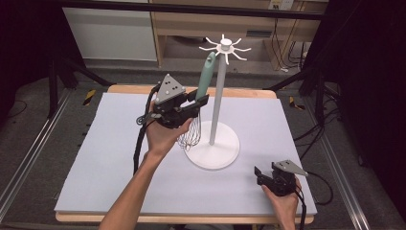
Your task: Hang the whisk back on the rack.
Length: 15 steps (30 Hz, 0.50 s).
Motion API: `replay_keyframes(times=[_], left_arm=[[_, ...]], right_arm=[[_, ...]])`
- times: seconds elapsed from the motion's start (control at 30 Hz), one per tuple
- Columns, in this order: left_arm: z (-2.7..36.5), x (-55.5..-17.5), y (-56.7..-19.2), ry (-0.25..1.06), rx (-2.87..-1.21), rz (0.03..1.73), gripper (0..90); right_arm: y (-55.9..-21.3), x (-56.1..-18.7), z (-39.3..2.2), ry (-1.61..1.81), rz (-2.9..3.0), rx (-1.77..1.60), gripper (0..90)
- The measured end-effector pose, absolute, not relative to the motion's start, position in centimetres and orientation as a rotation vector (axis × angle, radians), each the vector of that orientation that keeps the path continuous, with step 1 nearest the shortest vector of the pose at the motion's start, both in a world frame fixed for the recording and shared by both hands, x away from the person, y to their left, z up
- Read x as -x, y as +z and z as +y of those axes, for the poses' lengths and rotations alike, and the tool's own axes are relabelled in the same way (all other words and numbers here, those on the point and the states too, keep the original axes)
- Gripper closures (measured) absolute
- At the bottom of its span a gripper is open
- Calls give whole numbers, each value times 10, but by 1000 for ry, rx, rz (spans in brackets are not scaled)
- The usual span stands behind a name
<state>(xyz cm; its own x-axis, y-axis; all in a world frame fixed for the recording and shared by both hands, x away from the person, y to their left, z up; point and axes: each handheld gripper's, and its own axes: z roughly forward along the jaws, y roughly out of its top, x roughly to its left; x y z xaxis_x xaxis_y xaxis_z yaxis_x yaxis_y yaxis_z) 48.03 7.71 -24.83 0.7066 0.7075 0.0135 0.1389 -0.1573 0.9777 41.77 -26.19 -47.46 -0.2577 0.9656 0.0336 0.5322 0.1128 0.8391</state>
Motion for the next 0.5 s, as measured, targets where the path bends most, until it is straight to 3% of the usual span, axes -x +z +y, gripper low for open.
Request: replay_keyframes(times=[0.5], left_arm=[[68,-489,-253,612,-1674,686,686]], right_arm=[[-475,-418,-262,1044,1857,-1459,281]])
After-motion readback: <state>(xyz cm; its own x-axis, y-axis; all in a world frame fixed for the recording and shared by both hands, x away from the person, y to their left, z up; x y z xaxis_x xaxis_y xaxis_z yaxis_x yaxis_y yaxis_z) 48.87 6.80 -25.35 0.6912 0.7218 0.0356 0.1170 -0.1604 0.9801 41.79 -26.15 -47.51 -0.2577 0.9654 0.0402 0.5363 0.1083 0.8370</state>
